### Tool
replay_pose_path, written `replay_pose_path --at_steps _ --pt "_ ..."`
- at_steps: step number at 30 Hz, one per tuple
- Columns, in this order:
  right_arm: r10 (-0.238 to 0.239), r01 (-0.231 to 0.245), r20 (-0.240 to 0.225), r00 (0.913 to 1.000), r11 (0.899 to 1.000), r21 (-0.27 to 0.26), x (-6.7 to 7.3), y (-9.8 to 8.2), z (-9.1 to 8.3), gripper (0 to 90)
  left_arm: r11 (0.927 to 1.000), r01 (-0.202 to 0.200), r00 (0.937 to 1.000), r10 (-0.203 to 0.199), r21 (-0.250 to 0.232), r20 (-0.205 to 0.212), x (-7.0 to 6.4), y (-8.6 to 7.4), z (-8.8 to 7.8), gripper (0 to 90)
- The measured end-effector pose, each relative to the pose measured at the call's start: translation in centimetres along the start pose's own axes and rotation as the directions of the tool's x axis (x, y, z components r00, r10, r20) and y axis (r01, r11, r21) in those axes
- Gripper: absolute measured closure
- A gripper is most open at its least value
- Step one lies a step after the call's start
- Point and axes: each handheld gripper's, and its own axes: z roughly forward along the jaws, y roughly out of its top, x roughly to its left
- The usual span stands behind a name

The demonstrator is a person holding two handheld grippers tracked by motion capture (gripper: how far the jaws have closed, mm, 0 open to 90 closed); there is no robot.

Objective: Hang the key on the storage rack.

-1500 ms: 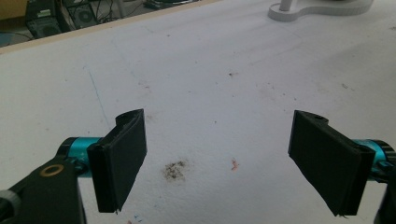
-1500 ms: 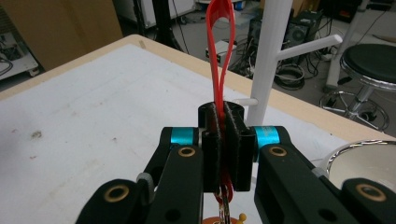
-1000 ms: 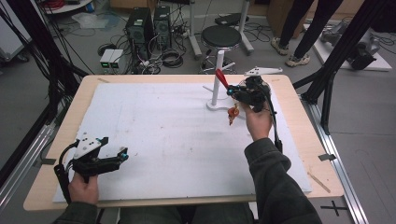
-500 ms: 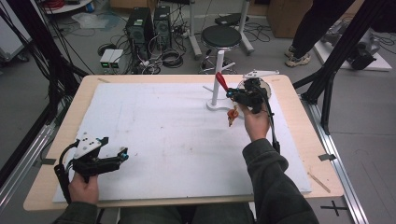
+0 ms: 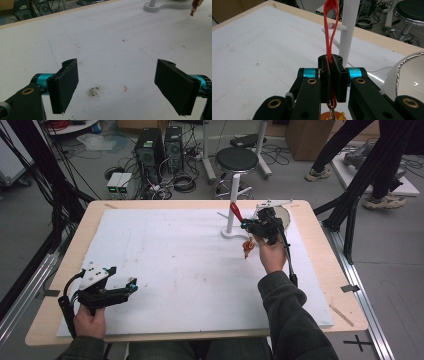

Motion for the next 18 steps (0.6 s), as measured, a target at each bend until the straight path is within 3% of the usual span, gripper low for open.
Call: replay_pose_path --at_steps 18 --pt "0.029 -0.030 0.011 0.9995 0.999 0.039 -0.5 -0.6 1.6 85.5 1.0000 -0.001 1.0000 0.001 0.000 0.005 -0.2 0.2 0.2 19.8"
